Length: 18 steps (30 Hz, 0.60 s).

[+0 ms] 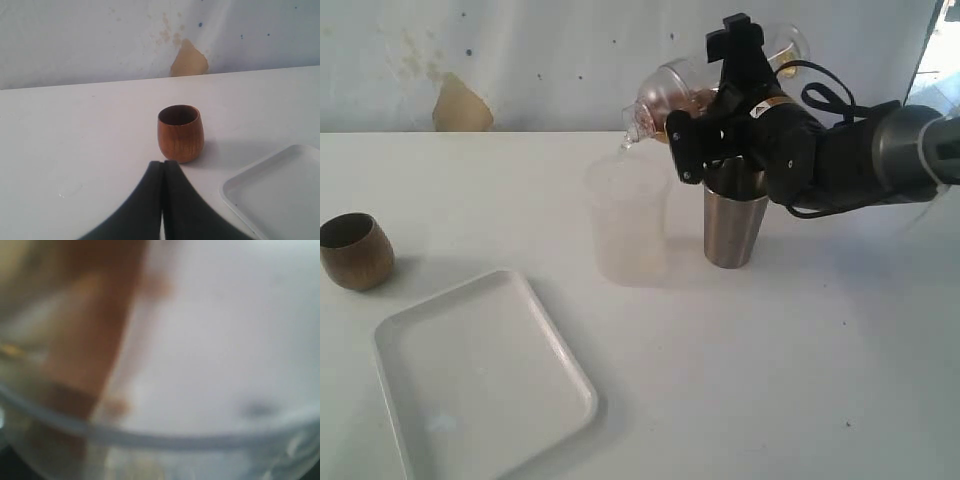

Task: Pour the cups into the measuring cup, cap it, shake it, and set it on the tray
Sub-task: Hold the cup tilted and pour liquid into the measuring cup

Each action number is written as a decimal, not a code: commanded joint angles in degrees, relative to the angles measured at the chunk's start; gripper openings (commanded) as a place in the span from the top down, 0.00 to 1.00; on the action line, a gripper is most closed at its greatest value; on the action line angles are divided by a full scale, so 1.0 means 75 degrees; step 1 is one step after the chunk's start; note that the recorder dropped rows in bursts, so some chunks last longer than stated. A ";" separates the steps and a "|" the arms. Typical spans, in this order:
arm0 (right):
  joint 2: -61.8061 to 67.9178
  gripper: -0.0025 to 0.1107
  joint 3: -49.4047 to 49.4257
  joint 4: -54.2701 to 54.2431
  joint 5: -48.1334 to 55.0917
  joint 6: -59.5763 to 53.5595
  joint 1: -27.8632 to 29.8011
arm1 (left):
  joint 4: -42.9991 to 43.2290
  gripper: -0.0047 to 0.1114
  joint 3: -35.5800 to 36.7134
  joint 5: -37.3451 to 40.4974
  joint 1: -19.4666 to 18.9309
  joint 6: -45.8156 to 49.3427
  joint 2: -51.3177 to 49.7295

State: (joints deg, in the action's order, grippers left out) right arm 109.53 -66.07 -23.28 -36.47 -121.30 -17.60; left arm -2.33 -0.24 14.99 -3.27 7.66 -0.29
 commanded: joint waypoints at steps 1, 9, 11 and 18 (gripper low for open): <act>-0.0105 0.98 -0.0090 0.0141 -0.0533 -0.0123 0.0002 | 0.0015 0.96 0.0032 -0.0041 0.0001 -0.0009 0.0039; -0.0105 0.98 -0.0090 0.0348 -0.0656 -0.0123 0.0002 | 0.0015 0.96 0.0032 -0.0041 0.0001 -0.0009 0.0039; -0.0105 0.98 -0.0090 0.0348 -0.0656 -0.0123 0.0002 | 0.0015 0.96 0.0032 -0.0041 0.0001 -0.0009 0.0039; -0.0105 0.98 -0.0090 0.0333 -0.0659 -0.0123 0.0067 | 0.0015 0.96 0.0032 -0.0041 0.0001 -0.0009 0.0039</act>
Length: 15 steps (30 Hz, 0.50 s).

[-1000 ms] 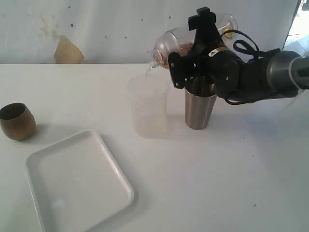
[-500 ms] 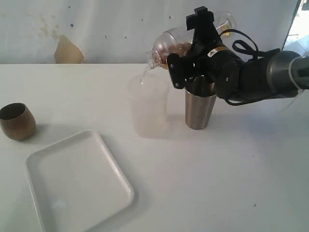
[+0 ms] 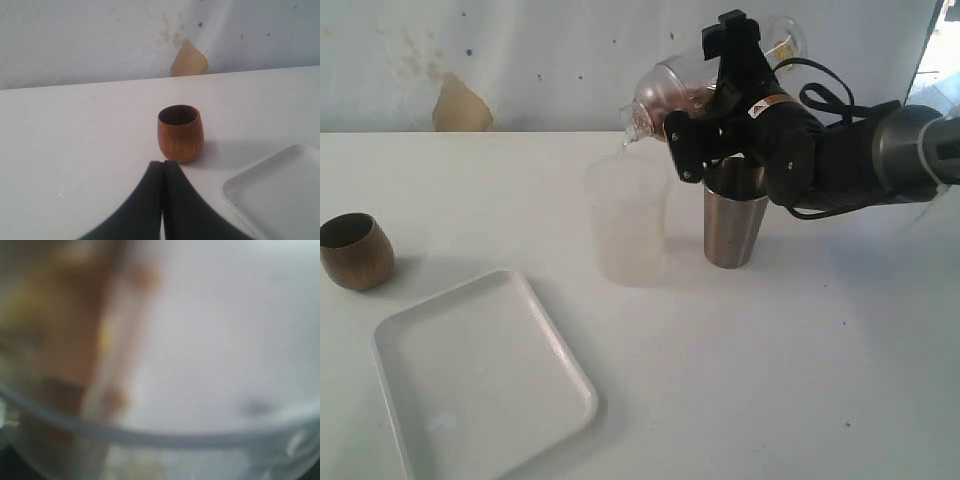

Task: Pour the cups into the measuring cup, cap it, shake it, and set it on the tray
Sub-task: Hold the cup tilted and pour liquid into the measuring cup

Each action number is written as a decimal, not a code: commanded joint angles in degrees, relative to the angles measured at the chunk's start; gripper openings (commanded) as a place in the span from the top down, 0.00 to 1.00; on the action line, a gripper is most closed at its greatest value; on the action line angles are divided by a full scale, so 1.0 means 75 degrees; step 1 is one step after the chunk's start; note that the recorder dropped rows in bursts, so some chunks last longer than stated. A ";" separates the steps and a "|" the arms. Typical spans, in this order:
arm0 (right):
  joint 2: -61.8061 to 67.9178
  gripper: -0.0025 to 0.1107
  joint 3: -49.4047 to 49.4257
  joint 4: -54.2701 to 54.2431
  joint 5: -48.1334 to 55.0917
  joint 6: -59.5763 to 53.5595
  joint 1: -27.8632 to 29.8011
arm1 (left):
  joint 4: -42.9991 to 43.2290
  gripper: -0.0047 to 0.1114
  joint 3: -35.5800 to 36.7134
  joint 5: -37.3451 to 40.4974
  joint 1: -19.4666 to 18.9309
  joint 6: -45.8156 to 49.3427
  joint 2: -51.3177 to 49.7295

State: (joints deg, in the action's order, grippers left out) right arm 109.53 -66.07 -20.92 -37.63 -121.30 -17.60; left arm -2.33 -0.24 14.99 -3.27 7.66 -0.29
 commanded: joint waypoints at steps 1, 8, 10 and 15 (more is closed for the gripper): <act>-0.0105 0.98 -0.0090 0.0020 -0.0517 -0.0123 0.0091 | 0.0015 0.96 0.0032 -0.0041 0.0001 -0.0009 0.0039; -0.0105 0.98 -0.0090 0.0021 -0.0545 -0.0123 0.0190 | 0.0015 0.96 0.0032 -0.0041 0.0001 -0.0009 0.0039; -0.0105 0.98 -0.0090 0.0053 -0.0545 -0.0123 0.0190 | 0.0015 0.96 0.0032 -0.0041 0.0001 -0.0009 0.0039; -0.0105 0.98 -0.0090 0.0198 -0.0545 -0.0123 0.0209 | 0.0015 0.96 0.0032 -0.0041 0.0001 -0.0009 0.0039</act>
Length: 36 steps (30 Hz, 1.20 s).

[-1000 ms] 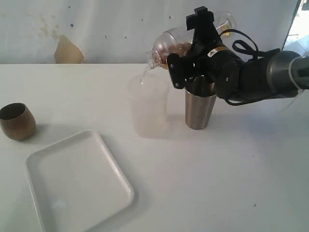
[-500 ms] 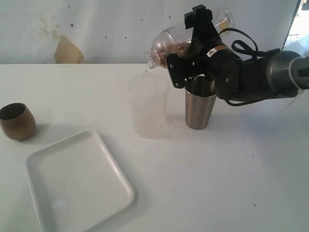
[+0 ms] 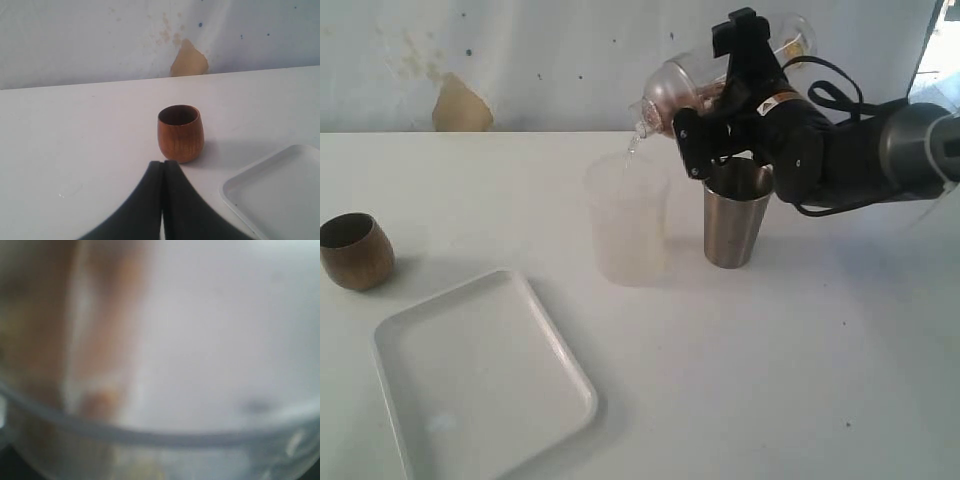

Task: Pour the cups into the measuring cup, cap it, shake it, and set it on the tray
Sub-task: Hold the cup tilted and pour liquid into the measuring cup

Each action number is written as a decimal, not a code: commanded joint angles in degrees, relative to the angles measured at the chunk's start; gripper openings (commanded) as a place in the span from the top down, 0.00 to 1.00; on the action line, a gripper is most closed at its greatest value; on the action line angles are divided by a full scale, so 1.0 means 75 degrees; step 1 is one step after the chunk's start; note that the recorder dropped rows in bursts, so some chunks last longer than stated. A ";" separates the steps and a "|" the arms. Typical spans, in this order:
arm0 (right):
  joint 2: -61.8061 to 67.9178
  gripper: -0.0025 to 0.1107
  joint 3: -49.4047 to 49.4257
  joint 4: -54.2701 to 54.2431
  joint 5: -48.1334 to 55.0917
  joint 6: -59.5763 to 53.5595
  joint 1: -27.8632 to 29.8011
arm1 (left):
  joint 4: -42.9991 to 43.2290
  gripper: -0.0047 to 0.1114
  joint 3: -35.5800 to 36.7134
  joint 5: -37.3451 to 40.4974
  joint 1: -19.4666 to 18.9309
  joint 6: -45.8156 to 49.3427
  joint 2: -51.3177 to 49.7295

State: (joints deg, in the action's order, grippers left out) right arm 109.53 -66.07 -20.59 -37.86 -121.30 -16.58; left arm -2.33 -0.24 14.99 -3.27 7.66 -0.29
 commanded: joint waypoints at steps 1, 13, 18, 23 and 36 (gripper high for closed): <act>-0.0105 0.98 -0.0090 0.0188 -0.0515 -0.0123 0.0073 | 0.0015 0.96 0.0032 -0.0041 0.0001 -0.0009 0.0039; -0.0105 0.98 -0.0090 0.0490 -0.0628 -0.0123 0.0073 | 0.0015 0.96 0.0032 -0.0041 0.0001 -0.0009 0.0039; -0.0105 0.98 -0.0090 0.0806 -0.0628 -0.0123 0.0073 | 0.0015 0.96 0.0032 -0.0041 0.0001 -0.0009 0.0039; -0.0105 0.98 -0.0090 0.0905 -0.0686 -0.0123 0.0073 | 0.0015 0.96 0.0032 -0.0041 0.0001 -0.0009 0.0039; -0.0105 0.98 -0.0090 0.1154 -0.0857 -0.0123 0.0073 | 0.0015 0.96 0.0032 -0.0041 0.0001 -0.0009 0.0039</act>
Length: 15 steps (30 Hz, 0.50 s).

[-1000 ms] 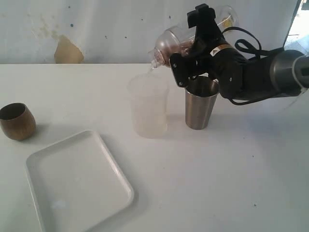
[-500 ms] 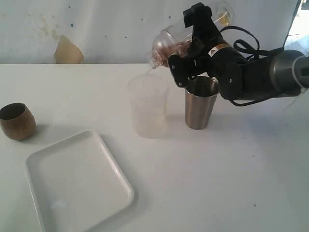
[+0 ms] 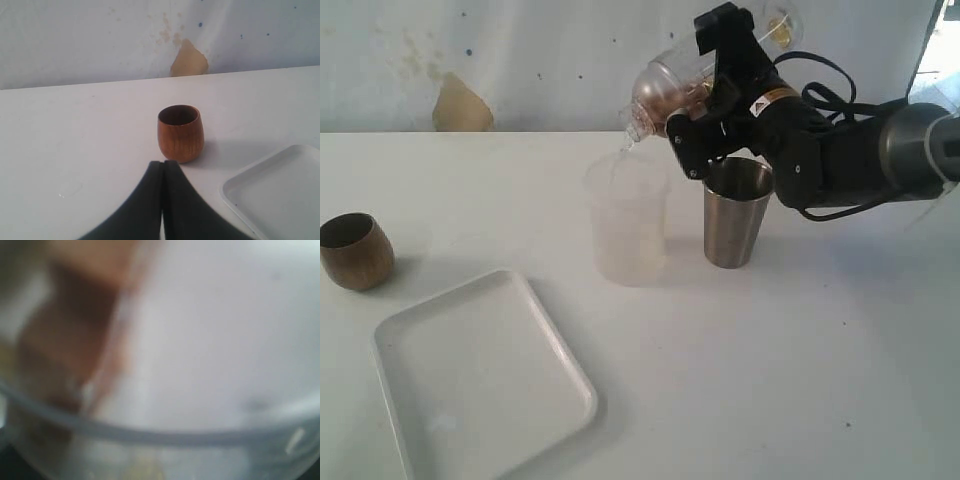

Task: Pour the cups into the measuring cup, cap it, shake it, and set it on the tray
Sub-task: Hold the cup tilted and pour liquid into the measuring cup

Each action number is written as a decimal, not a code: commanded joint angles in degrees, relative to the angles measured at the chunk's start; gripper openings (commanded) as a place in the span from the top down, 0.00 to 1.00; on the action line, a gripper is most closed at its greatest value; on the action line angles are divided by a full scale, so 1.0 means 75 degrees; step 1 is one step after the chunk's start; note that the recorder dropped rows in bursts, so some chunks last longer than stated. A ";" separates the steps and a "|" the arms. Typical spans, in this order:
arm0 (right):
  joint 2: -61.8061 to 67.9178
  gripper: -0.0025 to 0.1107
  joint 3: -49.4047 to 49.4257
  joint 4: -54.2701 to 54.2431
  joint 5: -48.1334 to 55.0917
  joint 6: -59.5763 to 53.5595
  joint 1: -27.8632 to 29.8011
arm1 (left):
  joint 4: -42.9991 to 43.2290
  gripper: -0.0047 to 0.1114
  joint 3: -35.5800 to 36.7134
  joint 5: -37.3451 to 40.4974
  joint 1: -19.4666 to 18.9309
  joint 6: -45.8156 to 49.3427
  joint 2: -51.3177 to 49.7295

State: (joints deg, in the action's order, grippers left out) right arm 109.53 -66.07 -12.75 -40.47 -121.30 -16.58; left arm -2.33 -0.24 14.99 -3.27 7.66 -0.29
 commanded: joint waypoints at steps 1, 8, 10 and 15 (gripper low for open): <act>-0.0105 0.98 -0.0090 0.0124 -0.0509 -0.0123 0.0073 | 0.0015 0.96 0.0032 -0.0041 0.0001 -0.0009 0.0039; -0.0105 0.98 -0.0090 0.0158 -0.0649 -0.0123 0.0073 | 0.0015 0.96 0.0032 -0.0041 0.0001 -0.0009 0.0039; -0.0105 0.98 -0.0090 0.0187 -0.0677 -0.0123 0.0073 | 0.0015 0.96 0.0032 -0.0041 0.0001 -0.0009 0.0039; -0.0105 0.98 -0.0090 0.0310 -0.0677 -0.0123 0.0073 | 0.0015 0.96 0.0032 -0.0041 0.0001 -0.0009 0.0039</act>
State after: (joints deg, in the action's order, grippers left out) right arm 109.53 -66.07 -11.05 -42.32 -121.30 -16.58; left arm -2.33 -0.24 14.99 -3.27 7.66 -0.29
